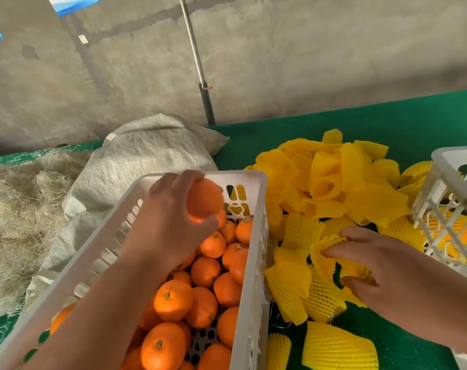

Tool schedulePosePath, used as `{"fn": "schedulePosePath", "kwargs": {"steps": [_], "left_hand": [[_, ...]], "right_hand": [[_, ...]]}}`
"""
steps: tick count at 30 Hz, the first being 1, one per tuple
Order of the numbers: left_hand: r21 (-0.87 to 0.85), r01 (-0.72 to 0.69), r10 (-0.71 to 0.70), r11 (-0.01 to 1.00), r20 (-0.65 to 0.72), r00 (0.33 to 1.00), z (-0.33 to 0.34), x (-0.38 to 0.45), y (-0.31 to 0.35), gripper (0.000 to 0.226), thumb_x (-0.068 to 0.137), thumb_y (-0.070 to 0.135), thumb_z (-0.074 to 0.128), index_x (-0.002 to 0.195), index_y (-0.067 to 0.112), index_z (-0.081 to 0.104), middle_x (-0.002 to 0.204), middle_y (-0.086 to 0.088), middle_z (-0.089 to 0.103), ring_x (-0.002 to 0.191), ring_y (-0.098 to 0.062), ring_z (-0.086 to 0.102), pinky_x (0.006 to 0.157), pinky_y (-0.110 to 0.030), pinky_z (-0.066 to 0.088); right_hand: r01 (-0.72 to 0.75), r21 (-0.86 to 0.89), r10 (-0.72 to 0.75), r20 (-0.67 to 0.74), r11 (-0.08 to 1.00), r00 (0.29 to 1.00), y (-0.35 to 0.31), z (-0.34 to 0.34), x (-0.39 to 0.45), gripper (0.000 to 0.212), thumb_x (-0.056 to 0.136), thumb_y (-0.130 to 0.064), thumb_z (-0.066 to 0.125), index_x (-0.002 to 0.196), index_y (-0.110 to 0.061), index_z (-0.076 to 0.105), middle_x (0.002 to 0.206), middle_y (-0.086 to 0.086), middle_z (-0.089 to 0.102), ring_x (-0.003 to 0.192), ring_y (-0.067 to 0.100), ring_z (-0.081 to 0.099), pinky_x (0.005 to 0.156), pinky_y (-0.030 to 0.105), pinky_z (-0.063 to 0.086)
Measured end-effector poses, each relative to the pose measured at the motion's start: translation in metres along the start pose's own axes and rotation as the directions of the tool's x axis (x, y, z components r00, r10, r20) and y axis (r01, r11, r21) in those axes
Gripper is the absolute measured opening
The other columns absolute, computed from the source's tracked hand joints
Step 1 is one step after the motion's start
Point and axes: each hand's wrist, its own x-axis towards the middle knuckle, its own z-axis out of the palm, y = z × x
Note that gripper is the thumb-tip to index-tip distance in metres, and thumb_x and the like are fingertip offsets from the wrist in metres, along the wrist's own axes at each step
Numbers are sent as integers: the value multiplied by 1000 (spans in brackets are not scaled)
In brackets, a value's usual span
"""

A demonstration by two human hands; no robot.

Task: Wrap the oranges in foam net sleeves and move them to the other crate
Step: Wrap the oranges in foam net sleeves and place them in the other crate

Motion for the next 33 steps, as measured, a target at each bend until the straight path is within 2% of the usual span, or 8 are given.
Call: {"fn": "schedulePosePath", "kwargs": {"steps": [7,11,14,16,19,23,29,33], "left_hand": [[-586,-18,42,810,27,999,11,-21,54,59,84,35,84,136,42,58,129,19,63,116,-8,65,80,-17,58],[-895,274,-6,351,291,957,17,-27,78,47,89,36,72,134,27,63,127,-3,69,116,-27,69,87,-39,61],[-863,501,73,-67,497,865,19,-35,93,50,91,39,63,136,19,62,131,-17,67,115,-40,68,77,-43,62],[-750,638,164,-172,617,770,13,-29,111,54,88,36,67,137,13,59,124,-23,70,102,-42,73,65,-40,62],[-717,697,144,15,692,708,13,-22,125,27,80,5,78,99,-6,63,84,-18,73,62,-16,75,47,-22,56],[-778,563,63,278,600,798,29,-25,134,45,70,-9,85,100,21,68,96,-8,72,72,-1,73,59,-12,54],[-595,44,241,803,392,888,27,-68,126,90,60,71,87,139,61,45,137,30,53,90,0,74,79,-26,61],[-500,85,90,862,317,944,28,-63,130,87,52,86,72,130,70,39,124,44,48,71,7,71,64,-13,55]], "right_hand": [[-20,-22,20,5,1000,1000,-1,-2,0,48,97,-50,60,140,-65,43,130,-61,4,114,-26,25,83,-8,28],[-18,5,18,-42,1000,999,-1,-2,0,52,96,-51,62,143,-63,42,126,-64,3,113,-30,16,82,-9,25],[1,34,2,-93,999,996,-3,-2,-1,56,94,-54,64,144,-63,40,147,-46,19,129,-17,26,92,3,32],[34,76,-27,-86,997,996,-6,-5,-1,57,92,-54,62,146,-60,42,149,-39,31,129,-7,44,97,17,45],[74,150,-63,-78,986,995,-13,-11,-4,50,86,-56,55,136,-57,51,138,-32,43,110,6,59,88,32,57],[140,234,-114,-121,962,986,-17,-13,-5,27,88,-47,69,113,-51,62,123,-28,46,100,5,59,76,35,58],[165,213,-135,-146,963,980,-16,-20,-8,71,78,-57,84,136,-63,45,132,-30,39,115,-1,56,86,27,56],[83,106,-60,-204,991,977,-17,-15,-6,90,78,-57,83,149,-59,28,147,-37,21,125,0,45,86,13,44]]}}
